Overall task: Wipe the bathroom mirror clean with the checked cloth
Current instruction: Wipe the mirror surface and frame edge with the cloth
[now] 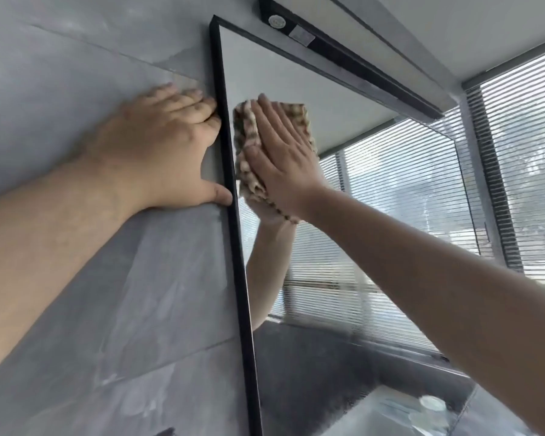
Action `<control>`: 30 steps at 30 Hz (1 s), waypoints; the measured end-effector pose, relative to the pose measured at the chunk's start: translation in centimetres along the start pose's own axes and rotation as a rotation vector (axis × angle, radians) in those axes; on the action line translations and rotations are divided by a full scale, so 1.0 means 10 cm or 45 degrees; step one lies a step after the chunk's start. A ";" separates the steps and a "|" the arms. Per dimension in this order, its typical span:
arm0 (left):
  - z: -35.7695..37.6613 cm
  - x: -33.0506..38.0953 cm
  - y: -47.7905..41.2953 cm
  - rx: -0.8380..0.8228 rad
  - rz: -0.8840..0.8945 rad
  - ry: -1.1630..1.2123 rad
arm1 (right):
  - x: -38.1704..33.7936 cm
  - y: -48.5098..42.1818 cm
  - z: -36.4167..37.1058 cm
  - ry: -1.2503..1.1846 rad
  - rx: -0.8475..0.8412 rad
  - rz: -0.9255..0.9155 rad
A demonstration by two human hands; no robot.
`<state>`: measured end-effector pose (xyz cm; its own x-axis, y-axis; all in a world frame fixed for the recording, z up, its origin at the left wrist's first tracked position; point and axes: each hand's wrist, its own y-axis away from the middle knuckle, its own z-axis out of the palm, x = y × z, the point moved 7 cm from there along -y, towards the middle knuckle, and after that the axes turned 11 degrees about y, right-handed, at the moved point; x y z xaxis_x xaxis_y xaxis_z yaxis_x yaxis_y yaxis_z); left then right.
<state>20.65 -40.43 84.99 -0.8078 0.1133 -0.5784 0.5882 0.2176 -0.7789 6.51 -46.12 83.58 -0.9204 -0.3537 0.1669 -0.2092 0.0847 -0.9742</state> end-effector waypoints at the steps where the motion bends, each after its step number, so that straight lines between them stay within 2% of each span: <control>1: -0.01 0.00 0.00 0.004 -0.005 0.011 | -0.05 0.15 0.02 0.029 0.004 -0.049; 7: -0.04 0.03 0.00 0.033 0.008 0.043 | -0.35 1.18 0.07 0.027 0.016 -0.153; 13: -0.05 0.06 0.02 0.050 0.054 0.047 | -0.52 2.04 0.23 0.037 -0.071 -0.078; 21: 0.14 0.29 0.33 -0.369 -0.022 -0.182 | -0.61 2.62 0.29 0.083 -0.107 -0.084; 24: 0.18 0.38 0.42 -0.382 -0.025 -0.190 | -0.57 2.53 0.27 0.039 -0.071 -0.078; 26: 0.18 0.39 0.42 -0.367 -0.039 -0.179 | -0.48 2.36 0.28 0.015 -0.055 -0.012; 30: 0.21 0.40 0.42 -0.366 -0.036 -0.184 | 0.10 1.92 0.32 -0.014 -0.075 0.378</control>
<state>19.92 -41.11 78.90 -0.7979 -0.0308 -0.6020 0.5143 0.4861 -0.7065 2.63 -47.82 64.57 -0.9406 -0.3151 -0.1261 0.0498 0.2395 -0.9696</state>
